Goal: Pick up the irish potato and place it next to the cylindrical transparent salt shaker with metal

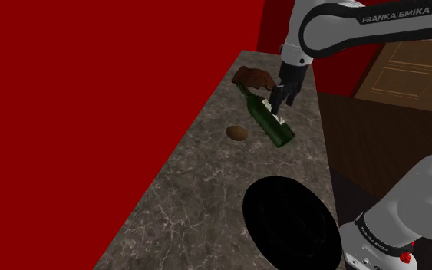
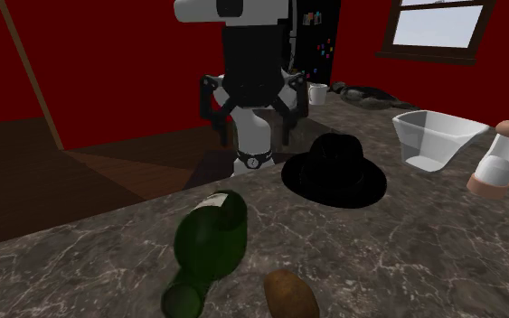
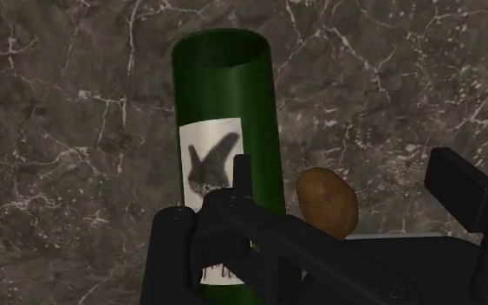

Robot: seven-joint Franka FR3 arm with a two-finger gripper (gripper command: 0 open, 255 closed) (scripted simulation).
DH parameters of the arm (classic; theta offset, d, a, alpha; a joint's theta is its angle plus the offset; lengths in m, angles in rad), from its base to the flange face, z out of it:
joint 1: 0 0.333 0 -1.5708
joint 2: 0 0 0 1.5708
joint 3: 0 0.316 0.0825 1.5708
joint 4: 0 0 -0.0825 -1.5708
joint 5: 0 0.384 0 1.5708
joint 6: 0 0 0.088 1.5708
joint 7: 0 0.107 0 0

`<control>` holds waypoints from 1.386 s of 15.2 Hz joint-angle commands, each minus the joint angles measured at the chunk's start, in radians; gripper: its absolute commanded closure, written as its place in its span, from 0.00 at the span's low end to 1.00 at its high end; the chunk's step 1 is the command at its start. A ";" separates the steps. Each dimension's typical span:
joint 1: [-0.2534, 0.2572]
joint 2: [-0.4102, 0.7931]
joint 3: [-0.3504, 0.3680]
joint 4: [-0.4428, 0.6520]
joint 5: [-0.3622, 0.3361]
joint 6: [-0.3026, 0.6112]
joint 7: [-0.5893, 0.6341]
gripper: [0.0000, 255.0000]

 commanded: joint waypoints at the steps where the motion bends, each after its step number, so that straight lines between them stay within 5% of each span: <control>1: 0.006 0.069 0.008 0.017 0.005 0.045 0.003 0.00; 15: 0.042 0.615 0.048 0.351 0.000 0.201 0.024 0.00; 21: 0.045 0.645 0.048 0.306 -0.001 0.275 0.025 0.00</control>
